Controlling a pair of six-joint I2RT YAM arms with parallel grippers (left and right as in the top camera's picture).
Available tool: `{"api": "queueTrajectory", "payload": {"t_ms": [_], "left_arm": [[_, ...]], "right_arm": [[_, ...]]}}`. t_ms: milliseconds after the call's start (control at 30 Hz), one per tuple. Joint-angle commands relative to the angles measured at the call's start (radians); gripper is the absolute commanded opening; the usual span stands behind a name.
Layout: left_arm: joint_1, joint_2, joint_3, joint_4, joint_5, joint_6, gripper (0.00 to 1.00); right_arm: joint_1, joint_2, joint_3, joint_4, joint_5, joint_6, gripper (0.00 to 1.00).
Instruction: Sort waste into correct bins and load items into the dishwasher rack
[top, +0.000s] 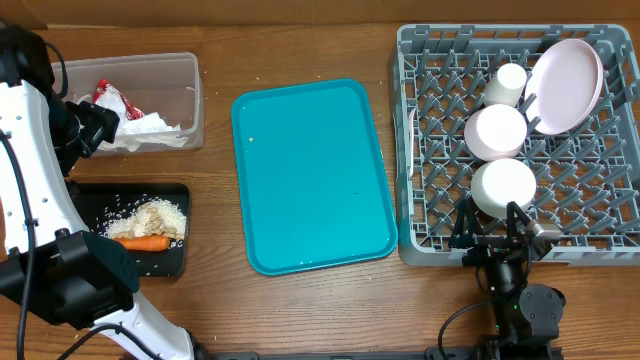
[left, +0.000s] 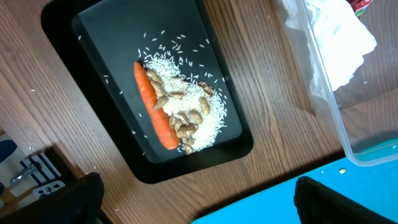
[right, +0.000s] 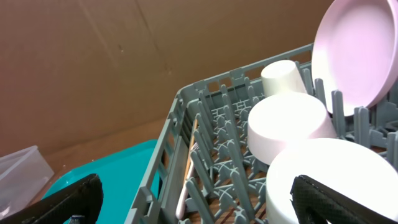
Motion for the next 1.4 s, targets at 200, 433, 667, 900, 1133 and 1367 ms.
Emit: {"api": "queueTrajectory", "payload": {"t_ms": [200,433,667,900,1133,1367], "left_arm": [[-0.005,-0.028,0.0,-0.002,0.001,0.001,1.0],[-0.005,-0.028,0.0,-0.002,0.001,0.001,1.0],[-0.005,-0.028,0.0,-0.002,0.001,0.001,1.0],[-0.005,-0.028,0.0,-0.002,0.001,0.001,1.0],[-0.005,-0.028,0.0,-0.002,0.001,0.001,1.0],[-0.029,-0.107,0.0,0.016,0.001,0.001,1.0]], "right_arm": [[-0.006,-0.012,-0.01,0.006,0.019,-0.006,1.0],[-0.006,-0.012,-0.01,0.006,0.019,-0.006,1.0],[-0.006,-0.012,-0.01,0.006,0.019,-0.006,1.0],[-0.006,-0.012,-0.01,0.006,0.019,-0.006,1.0],[-0.006,-0.012,-0.01,0.006,0.019,-0.006,1.0],[-0.006,-0.012,-0.01,0.006,0.019,-0.006,1.0]]}}
